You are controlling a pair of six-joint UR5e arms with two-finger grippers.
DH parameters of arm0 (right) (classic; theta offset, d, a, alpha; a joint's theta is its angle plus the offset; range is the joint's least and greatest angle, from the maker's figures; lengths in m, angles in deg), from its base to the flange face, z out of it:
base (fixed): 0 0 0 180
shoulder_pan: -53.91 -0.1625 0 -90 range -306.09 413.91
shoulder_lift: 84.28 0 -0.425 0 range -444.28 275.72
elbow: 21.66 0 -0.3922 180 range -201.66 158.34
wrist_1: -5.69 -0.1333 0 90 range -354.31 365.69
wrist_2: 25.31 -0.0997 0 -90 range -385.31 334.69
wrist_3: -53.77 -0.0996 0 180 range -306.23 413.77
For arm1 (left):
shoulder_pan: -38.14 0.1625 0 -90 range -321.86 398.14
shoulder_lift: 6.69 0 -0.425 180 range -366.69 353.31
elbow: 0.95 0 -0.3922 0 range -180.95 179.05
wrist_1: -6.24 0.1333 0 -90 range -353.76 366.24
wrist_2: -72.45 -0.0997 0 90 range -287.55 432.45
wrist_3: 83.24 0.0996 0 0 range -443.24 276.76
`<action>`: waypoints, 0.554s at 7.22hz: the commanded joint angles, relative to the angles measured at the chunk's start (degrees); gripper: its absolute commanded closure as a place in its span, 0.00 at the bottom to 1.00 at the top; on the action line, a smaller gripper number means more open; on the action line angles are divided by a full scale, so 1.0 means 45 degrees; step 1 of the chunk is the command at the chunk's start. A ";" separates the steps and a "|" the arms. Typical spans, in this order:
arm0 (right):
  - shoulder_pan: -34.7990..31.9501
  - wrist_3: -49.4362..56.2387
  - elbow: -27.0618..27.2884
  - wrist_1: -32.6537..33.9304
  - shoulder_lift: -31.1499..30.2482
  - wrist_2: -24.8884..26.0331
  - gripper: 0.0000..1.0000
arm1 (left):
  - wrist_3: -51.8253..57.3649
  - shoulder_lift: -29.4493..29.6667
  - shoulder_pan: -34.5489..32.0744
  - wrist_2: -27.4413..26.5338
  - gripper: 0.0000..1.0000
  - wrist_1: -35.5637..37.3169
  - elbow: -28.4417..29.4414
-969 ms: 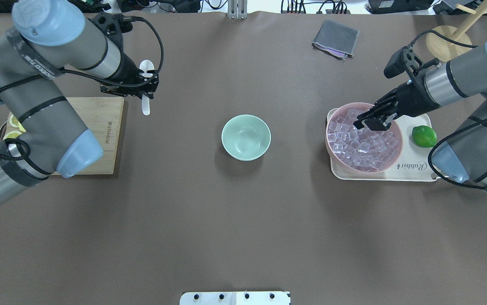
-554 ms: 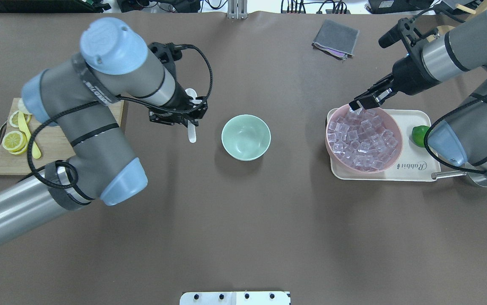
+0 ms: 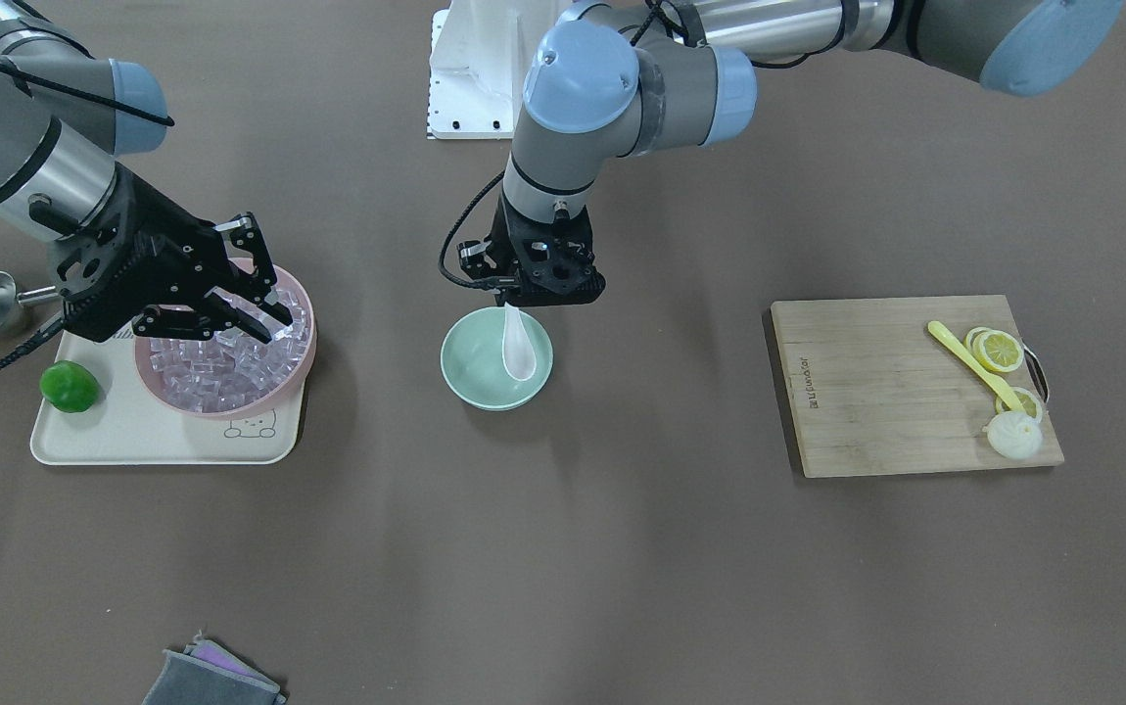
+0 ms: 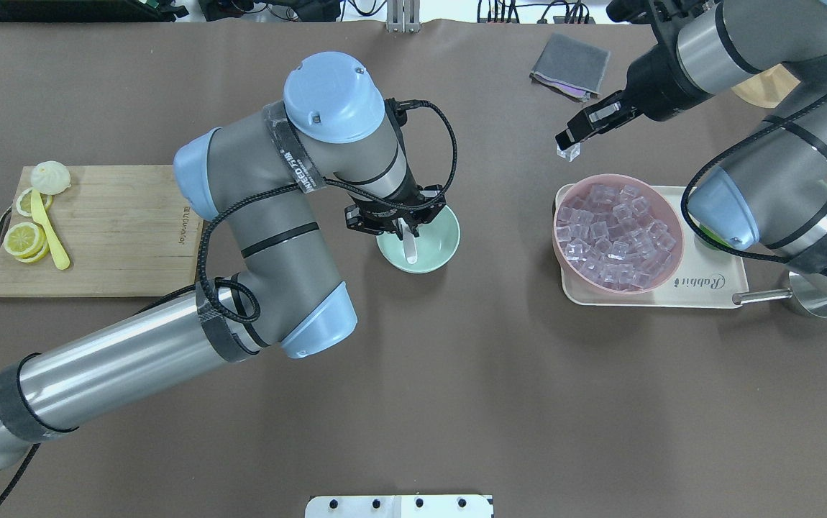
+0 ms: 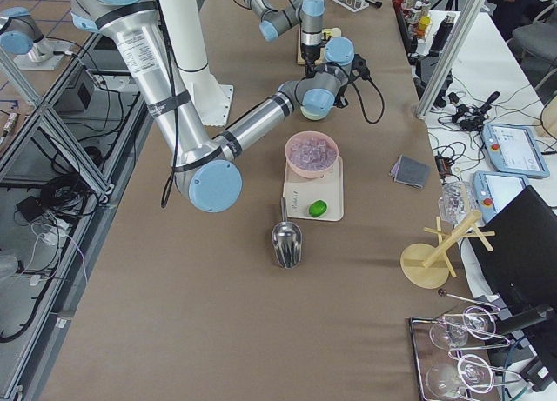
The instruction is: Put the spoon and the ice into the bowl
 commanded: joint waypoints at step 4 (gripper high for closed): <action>0.2147 -0.2240 -0.0181 0.0228 0.1588 0.2669 1.00 | 0.2639 -0.2045 -0.1463 0.0705 0.02 0.0205 -0.1986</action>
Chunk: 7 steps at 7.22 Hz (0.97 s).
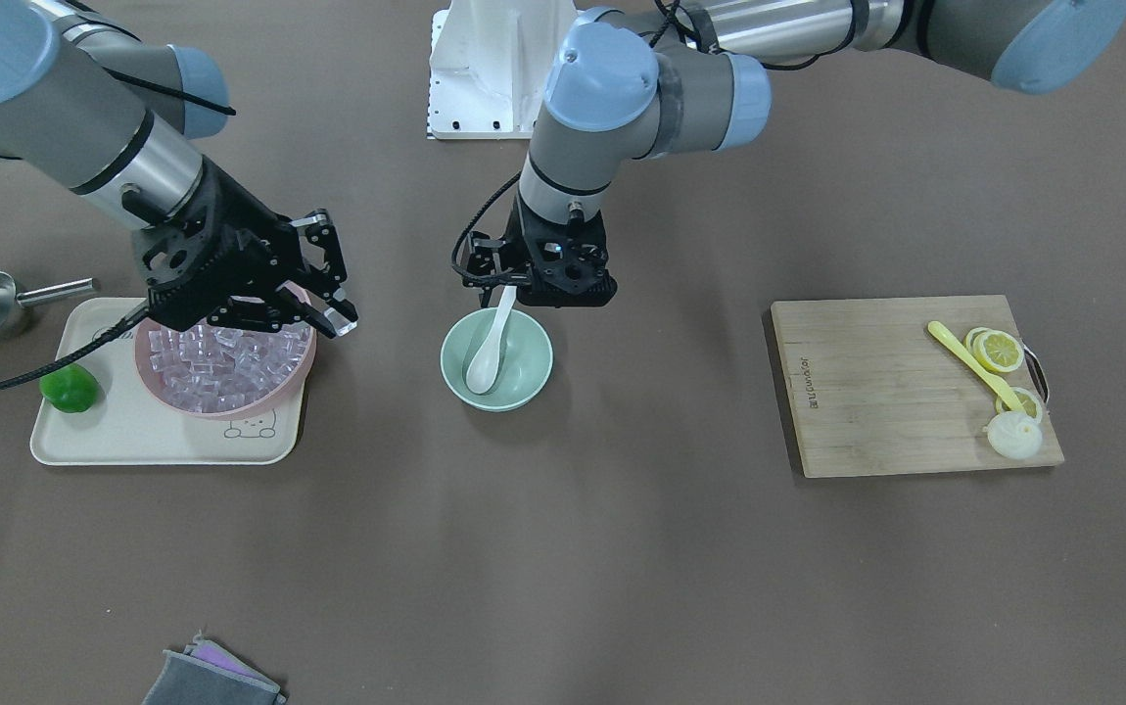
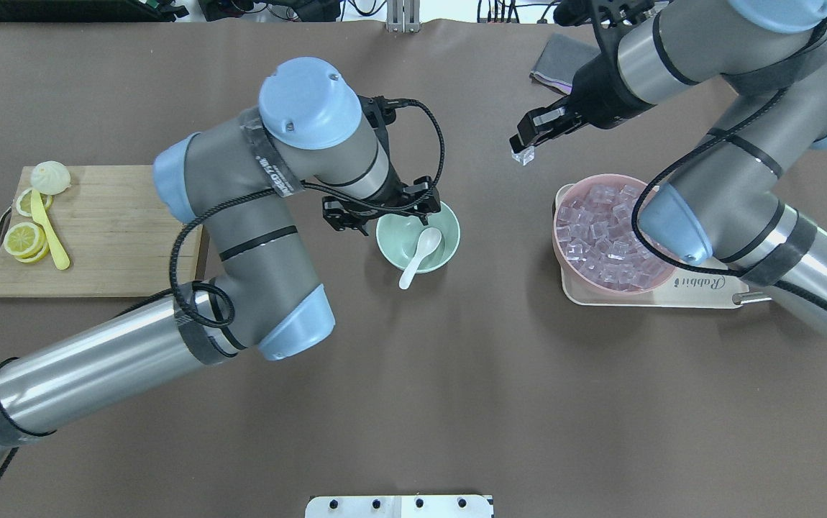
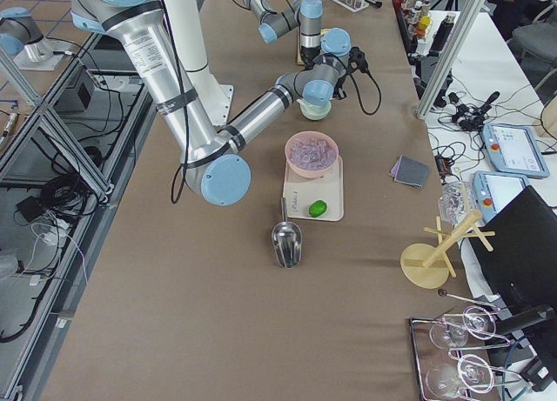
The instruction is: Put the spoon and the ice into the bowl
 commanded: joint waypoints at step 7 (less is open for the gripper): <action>0.3960 -0.2058 -0.1502 0.0247 0.1789 0.5767 0.19 | 0.4800 -0.2321 -0.4113 0.1760 0.02 0.0598 -0.1147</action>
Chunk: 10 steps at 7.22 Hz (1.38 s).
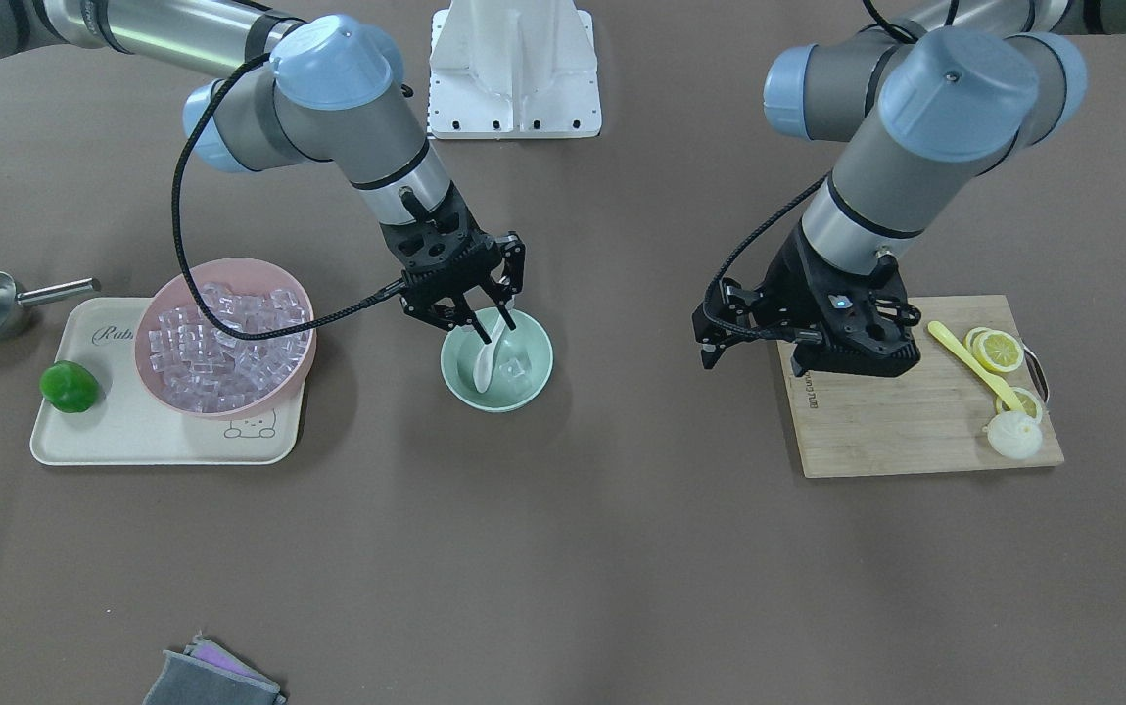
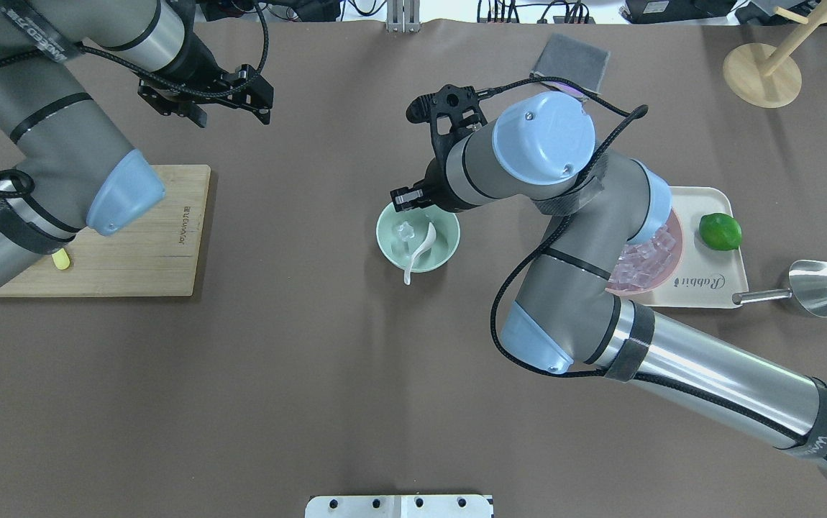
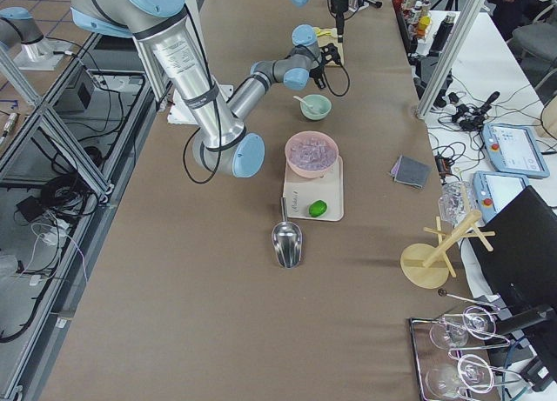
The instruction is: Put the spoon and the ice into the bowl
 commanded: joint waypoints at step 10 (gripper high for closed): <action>-0.7849 0.4898 0.2568 0.5010 -0.5680 -0.6063 0.00 | 0.7129 -0.5619 -0.7194 0.1479 0.02 0.1290 -0.1622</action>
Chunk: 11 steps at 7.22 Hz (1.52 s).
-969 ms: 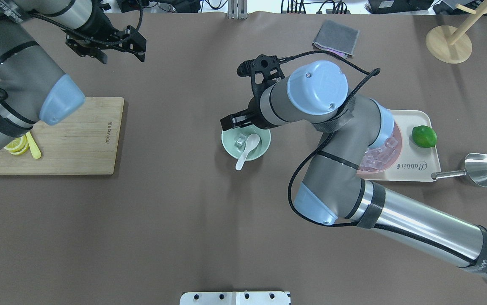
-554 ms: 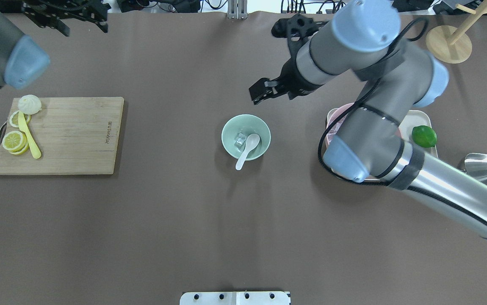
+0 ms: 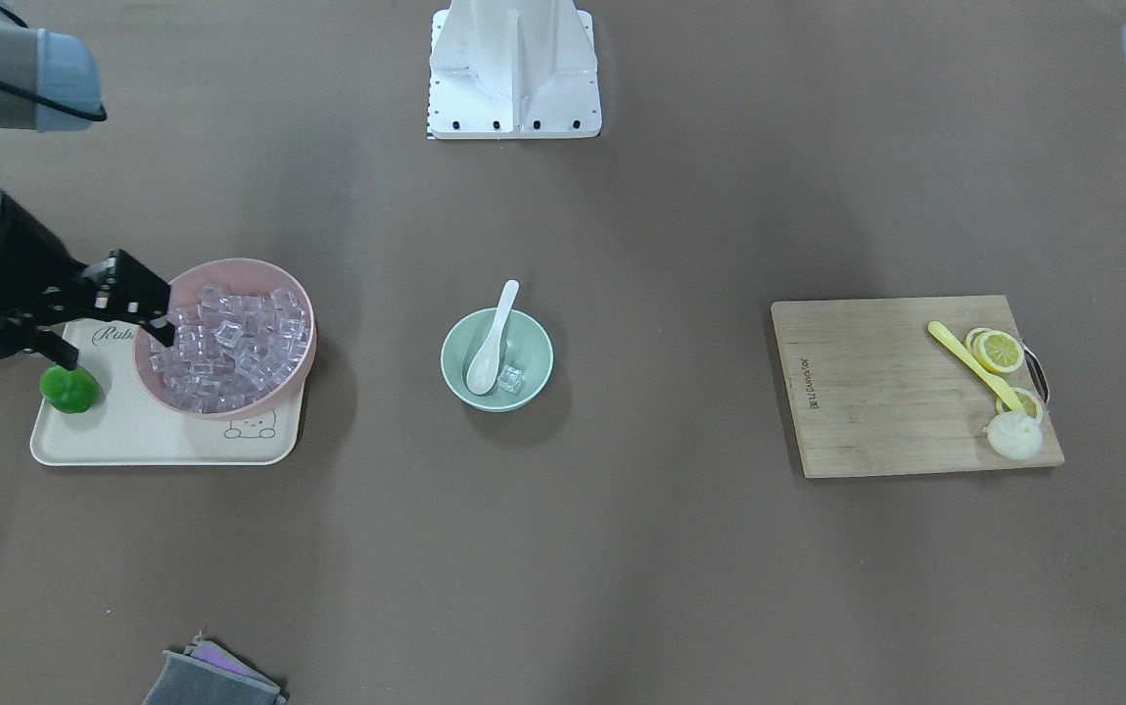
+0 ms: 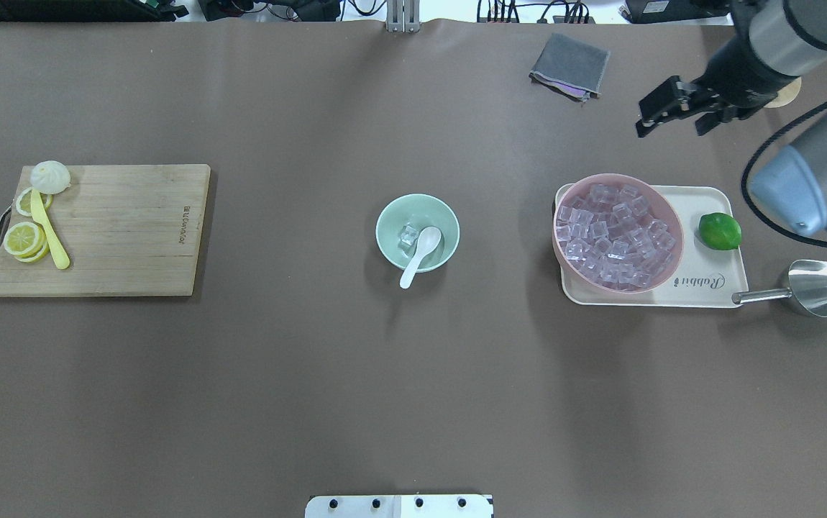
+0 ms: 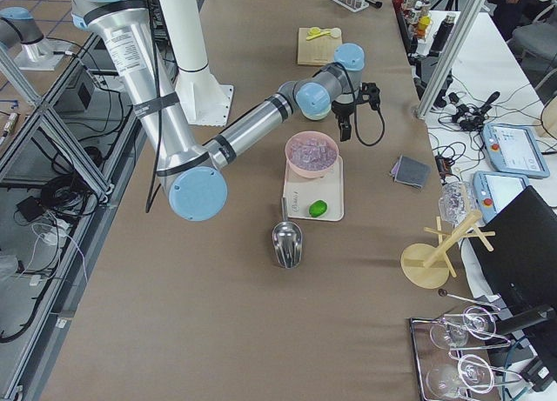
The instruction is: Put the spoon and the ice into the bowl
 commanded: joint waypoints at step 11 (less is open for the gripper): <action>-0.6077 0.7897 -0.1688 0.4333 -0.3822 0.0522 0.00 | 0.1082 -0.2701 -0.1575 0.0098 0.02 -0.0103 0.1765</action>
